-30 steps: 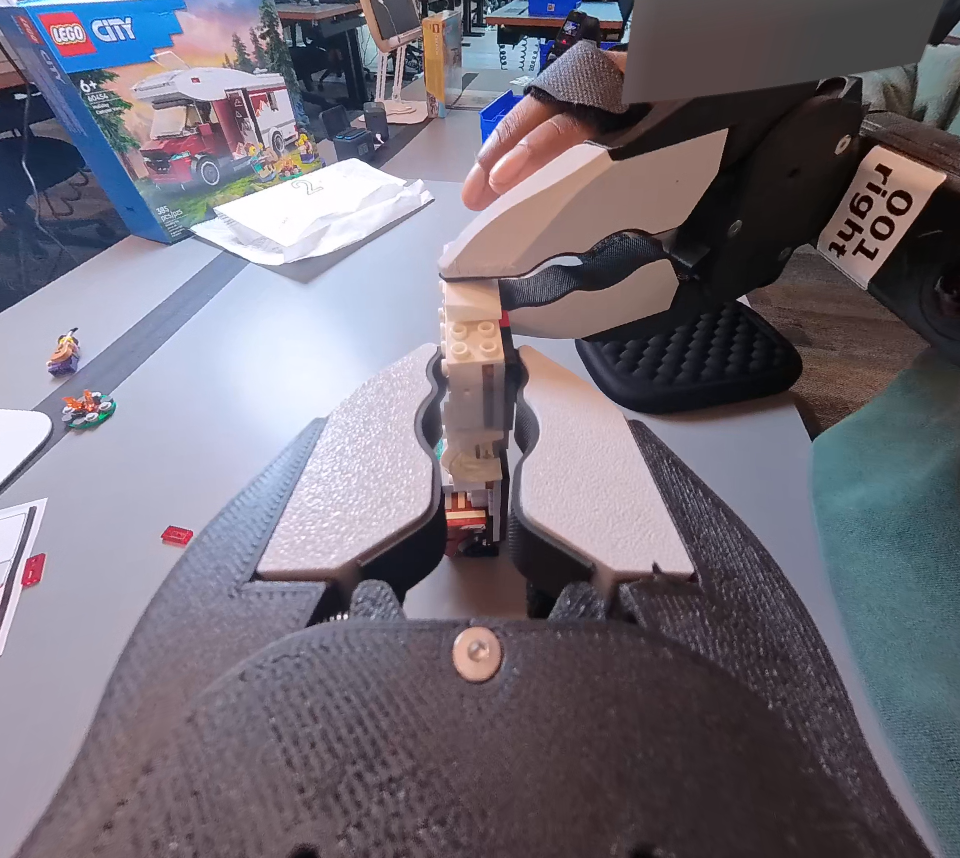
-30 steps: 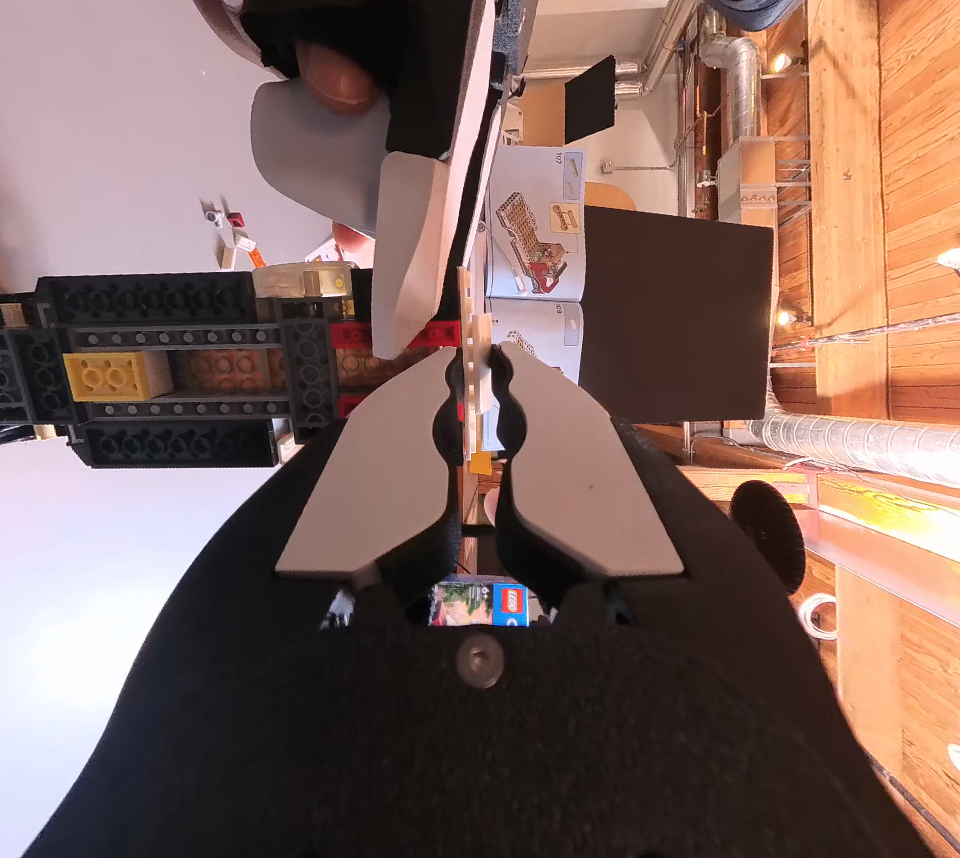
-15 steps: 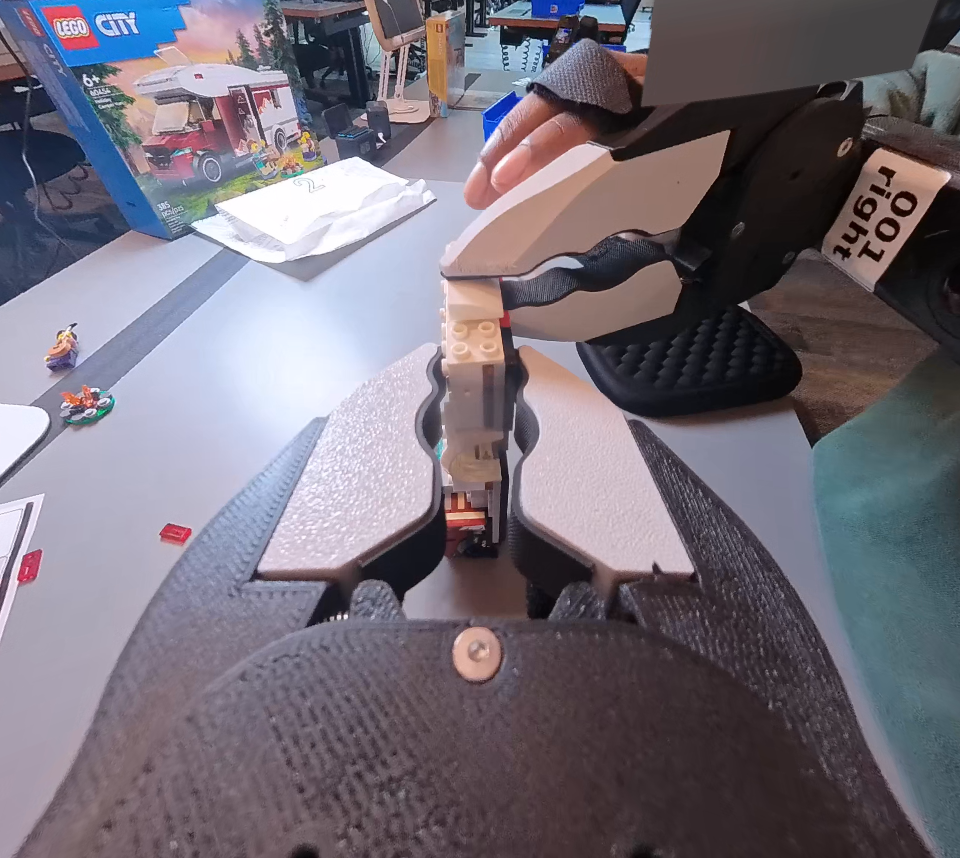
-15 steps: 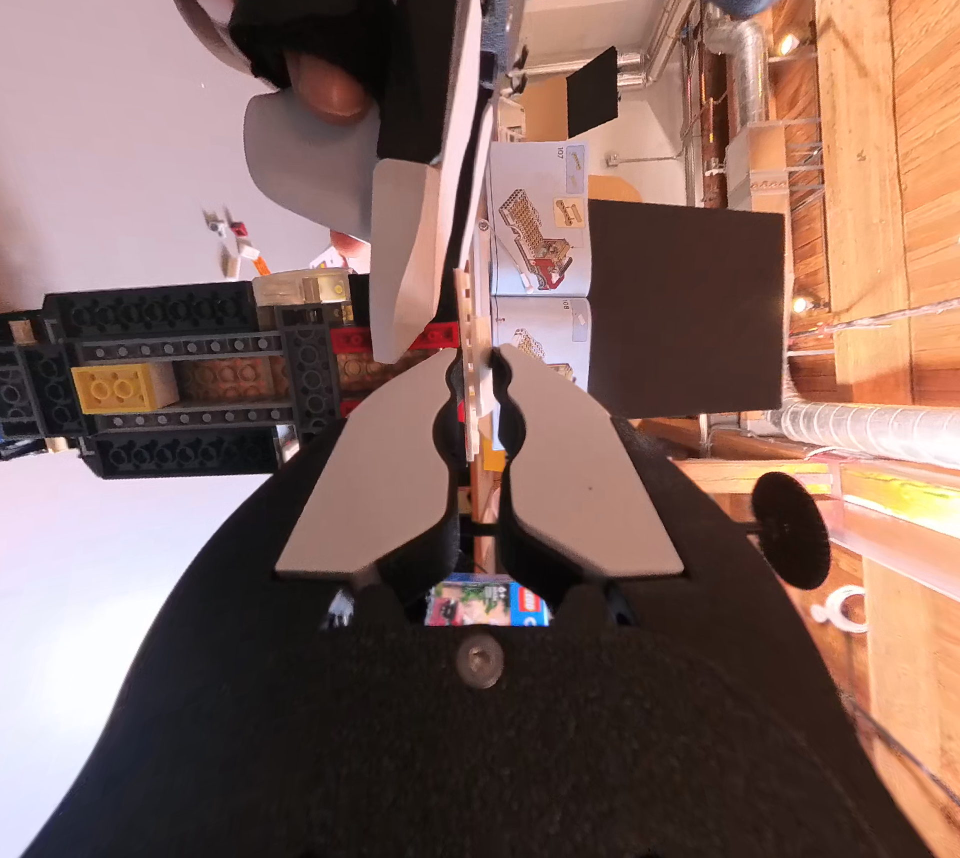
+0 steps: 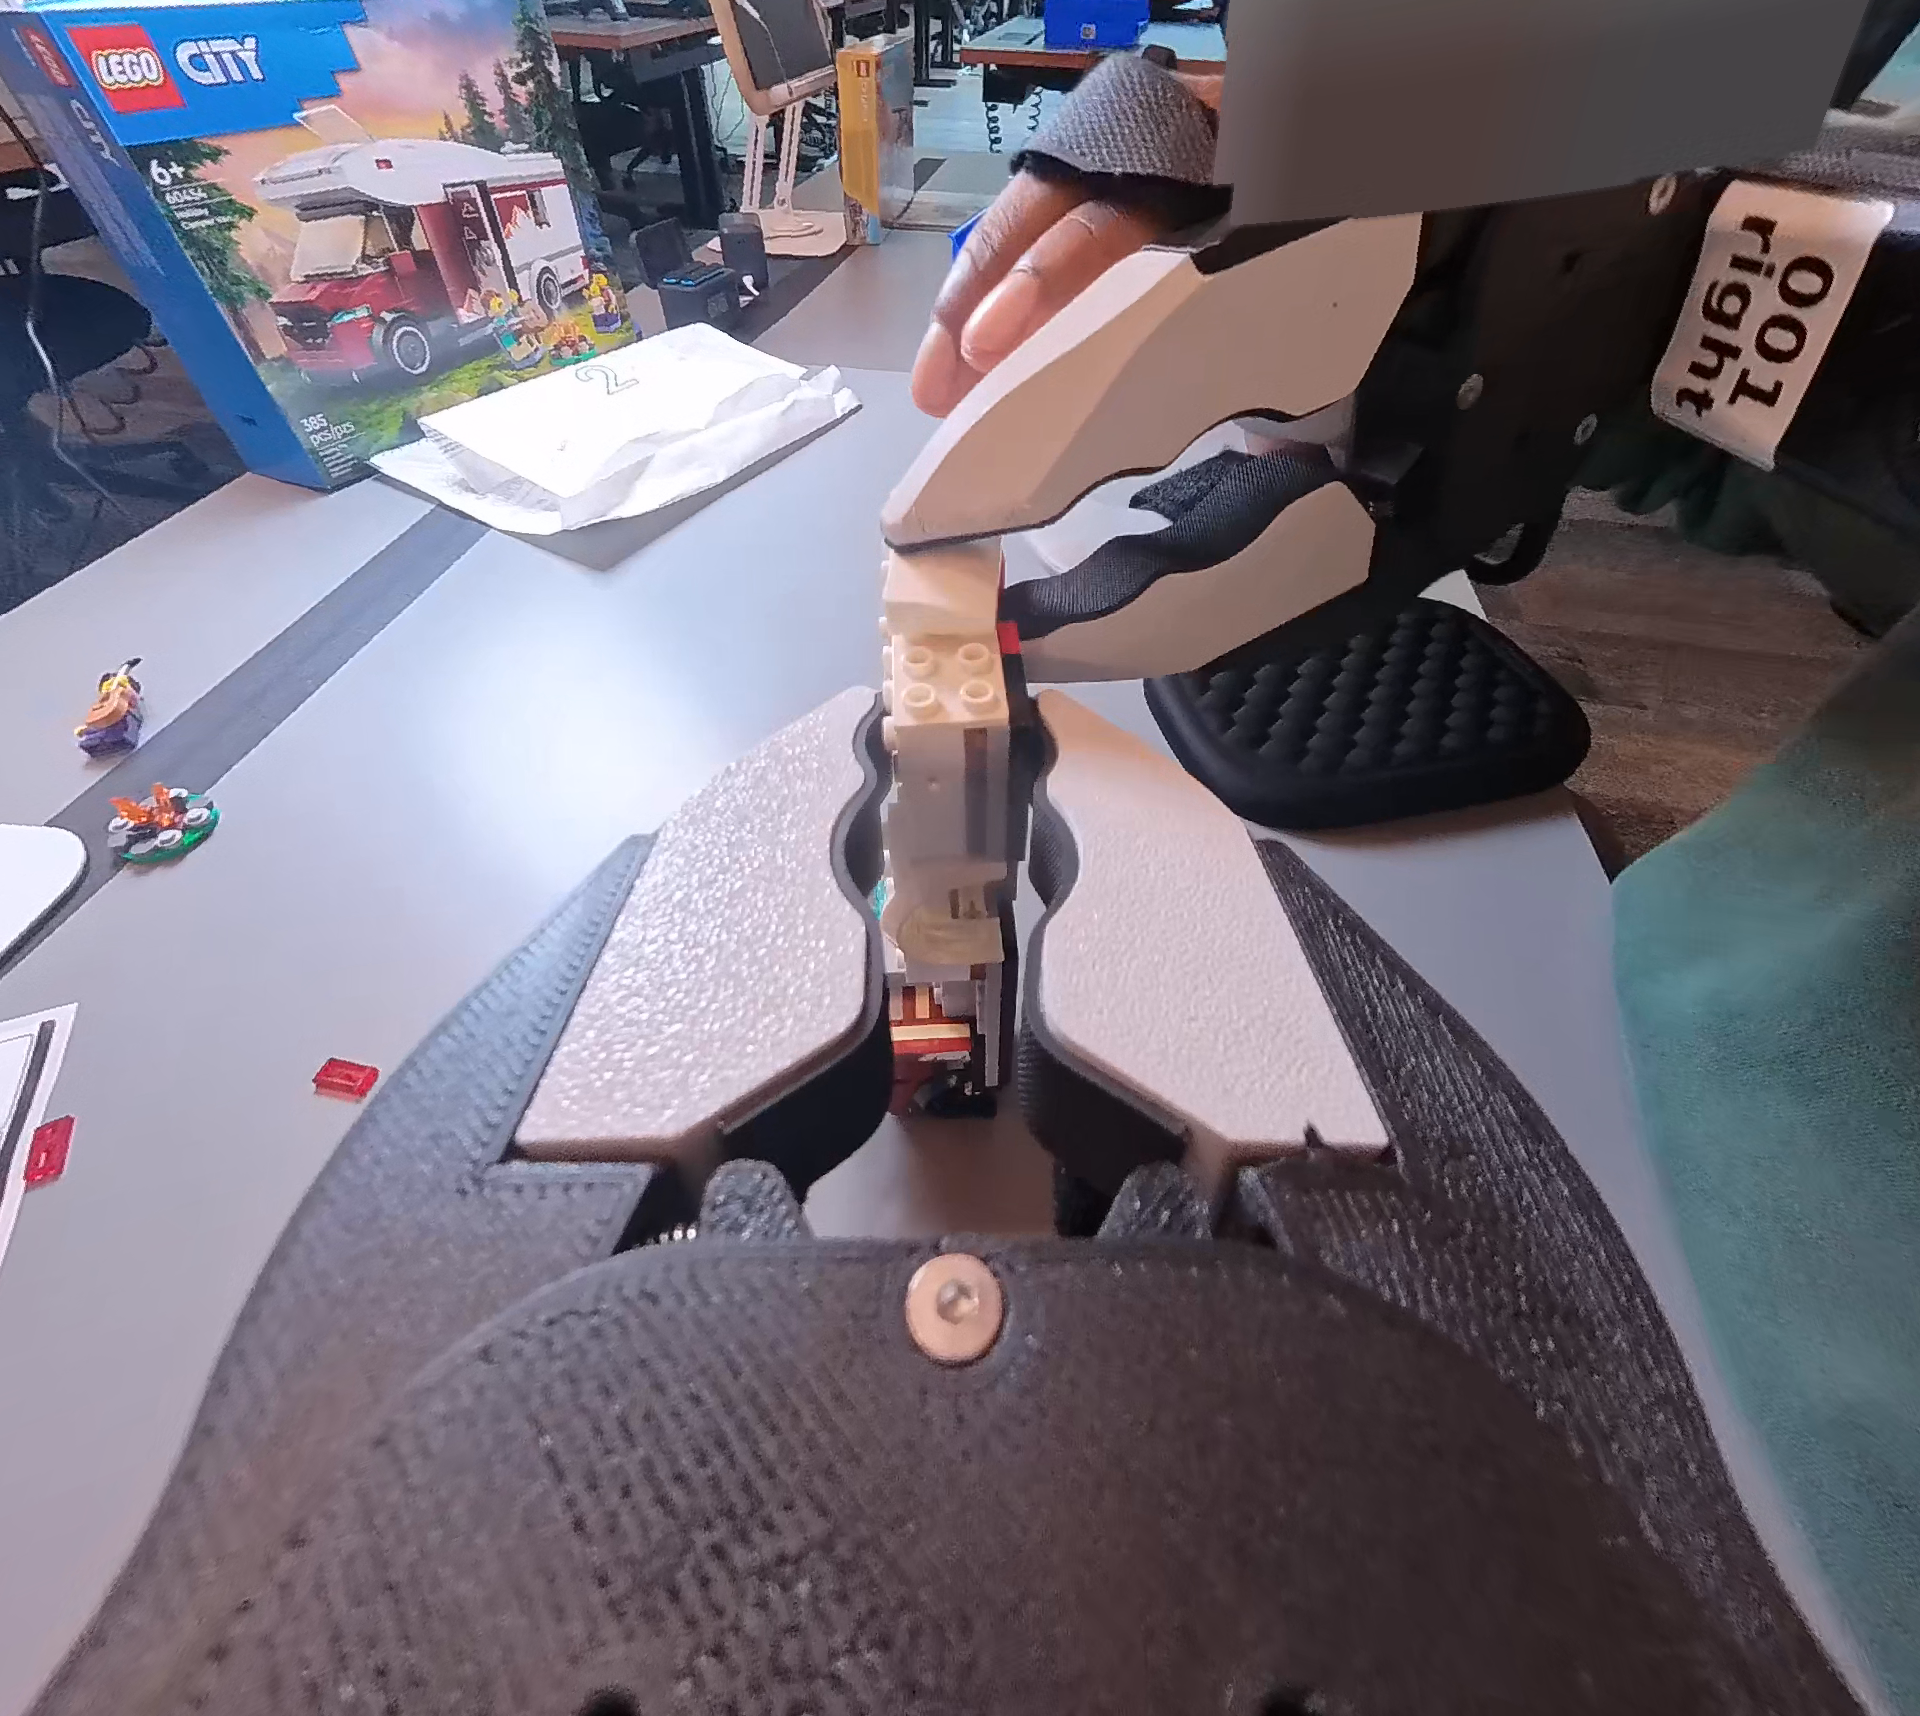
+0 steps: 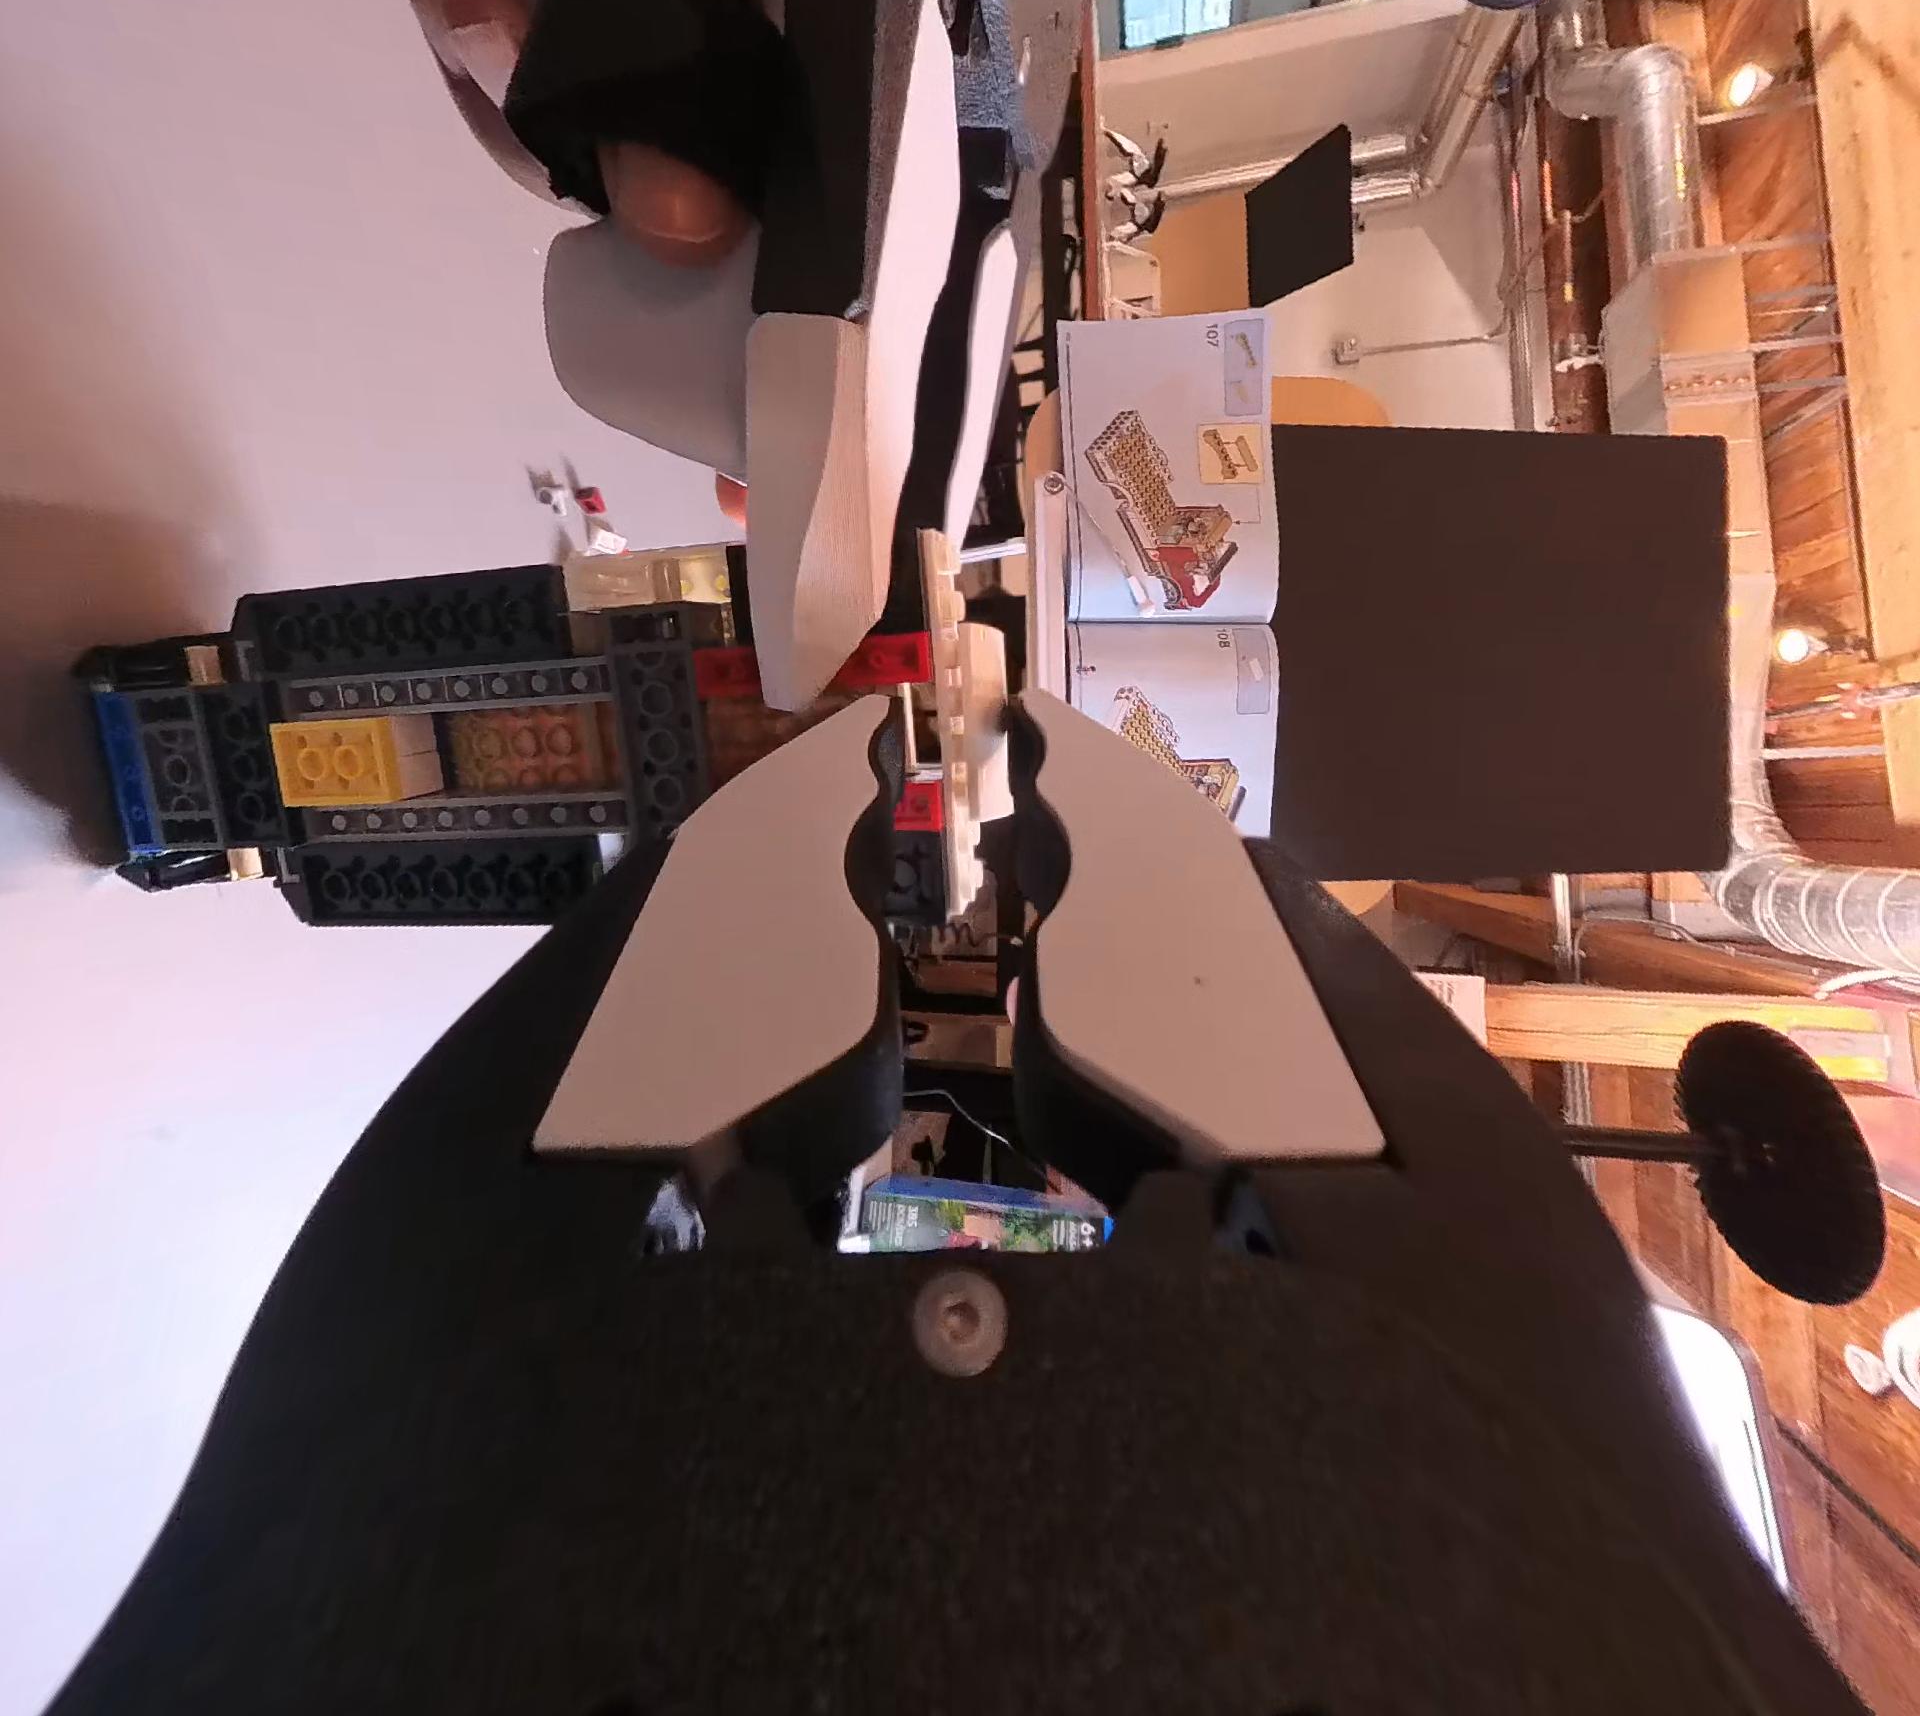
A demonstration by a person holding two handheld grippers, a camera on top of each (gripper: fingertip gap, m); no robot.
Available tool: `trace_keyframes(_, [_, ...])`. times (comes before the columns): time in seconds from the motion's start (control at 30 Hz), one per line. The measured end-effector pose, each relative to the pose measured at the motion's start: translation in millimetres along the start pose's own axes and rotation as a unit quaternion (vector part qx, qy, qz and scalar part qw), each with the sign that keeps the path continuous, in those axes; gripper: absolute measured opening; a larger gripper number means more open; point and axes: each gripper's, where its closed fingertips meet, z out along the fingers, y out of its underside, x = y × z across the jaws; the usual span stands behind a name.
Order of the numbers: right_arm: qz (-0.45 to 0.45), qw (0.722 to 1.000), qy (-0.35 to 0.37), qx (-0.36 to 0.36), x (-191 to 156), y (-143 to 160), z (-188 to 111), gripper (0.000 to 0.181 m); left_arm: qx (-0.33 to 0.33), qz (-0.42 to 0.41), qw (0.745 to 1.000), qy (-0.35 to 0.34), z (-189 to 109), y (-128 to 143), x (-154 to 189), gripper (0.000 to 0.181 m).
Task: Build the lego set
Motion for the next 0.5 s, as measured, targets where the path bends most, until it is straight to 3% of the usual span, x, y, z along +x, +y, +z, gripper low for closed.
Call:
trace_keyframes(0.3, [-0.036, 0.998, -0.056, 0.023, -5.2, -3.8, -1.2, 0.025, -0.010, 0.023, 0.998, 0.049, -0.3, 0.8, 4.4, 0.024])
trace_keyframes(0.5, [-0.044, 0.997, -0.057, 0.009, -4.8, -4.1, -2.9, 0.025, -0.012, 0.021, 0.998, 0.058, -1.4, 1.1, 3.6, 0.024])
